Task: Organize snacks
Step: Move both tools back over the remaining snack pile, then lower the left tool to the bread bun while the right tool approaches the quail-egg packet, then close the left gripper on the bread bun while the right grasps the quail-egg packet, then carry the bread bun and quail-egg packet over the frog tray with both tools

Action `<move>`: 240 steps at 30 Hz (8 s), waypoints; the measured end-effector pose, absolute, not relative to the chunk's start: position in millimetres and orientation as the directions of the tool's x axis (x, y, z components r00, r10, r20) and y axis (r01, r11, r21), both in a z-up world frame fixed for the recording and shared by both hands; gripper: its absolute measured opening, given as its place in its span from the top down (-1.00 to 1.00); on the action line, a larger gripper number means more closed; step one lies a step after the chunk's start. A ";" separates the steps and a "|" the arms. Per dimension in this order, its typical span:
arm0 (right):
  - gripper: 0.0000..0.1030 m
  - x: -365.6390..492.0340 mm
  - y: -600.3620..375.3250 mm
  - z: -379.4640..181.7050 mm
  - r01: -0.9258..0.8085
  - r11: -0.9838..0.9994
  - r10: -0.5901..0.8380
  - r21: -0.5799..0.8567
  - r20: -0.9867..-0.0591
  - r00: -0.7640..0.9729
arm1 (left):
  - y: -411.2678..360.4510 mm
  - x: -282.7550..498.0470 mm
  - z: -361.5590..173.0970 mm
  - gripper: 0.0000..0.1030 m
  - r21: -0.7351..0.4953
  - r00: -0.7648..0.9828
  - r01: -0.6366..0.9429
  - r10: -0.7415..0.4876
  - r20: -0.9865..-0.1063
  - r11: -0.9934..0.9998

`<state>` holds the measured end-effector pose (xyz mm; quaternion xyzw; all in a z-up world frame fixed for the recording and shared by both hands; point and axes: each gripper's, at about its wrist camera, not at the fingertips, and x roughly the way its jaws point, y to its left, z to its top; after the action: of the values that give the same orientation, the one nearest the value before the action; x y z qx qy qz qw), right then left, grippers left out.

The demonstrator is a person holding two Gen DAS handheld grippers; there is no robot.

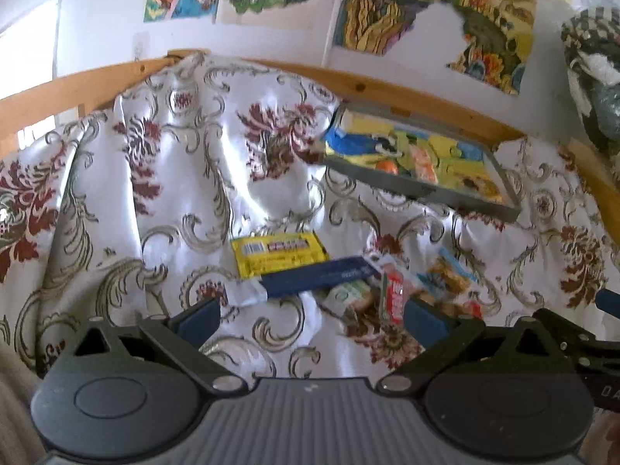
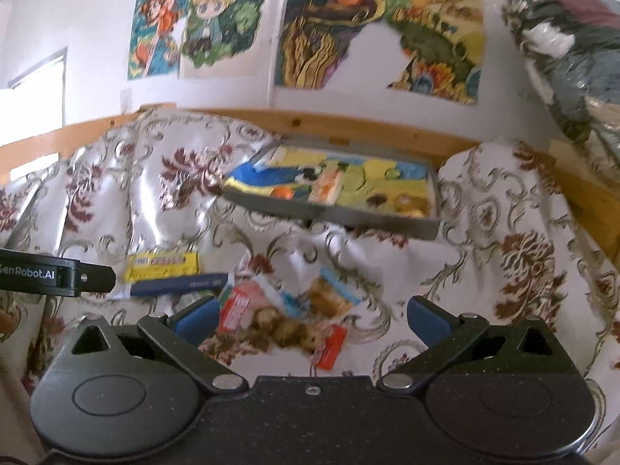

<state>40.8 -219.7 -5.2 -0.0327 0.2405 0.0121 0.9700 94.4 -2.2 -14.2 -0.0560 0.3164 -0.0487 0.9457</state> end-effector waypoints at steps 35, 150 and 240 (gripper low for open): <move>-0.99 108.2 -239.5 -43.2 -0.040 0.996 0.088 0.082 -0.749 0.657 | -20.8 176.9 -43.1 -0.99 -0.080 0.577 0.190 -0.177 -0.797 0.978; -0.10 195.1 -237.7 -89.1 -0.266 0.962 0.196 0.056 -0.822 0.536 | -42.8 232.2 -83.3 -0.53 -0.100 0.499 0.369 -0.288 -0.817 0.924; 0.20 183.1 -255.7 -17.1 -0.060 0.966 -0.049 -0.250 -0.408 0.912 | -78.6 251.9 -0.7 -0.03 -0.128 0.748 0.299 -0.316 -0.584 0.946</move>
<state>183.1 -255.7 -17.1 -0.1299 0.2102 0.0030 0.9690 251.9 -78.6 -0.7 -0.0133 0.3147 -0.1643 0.9348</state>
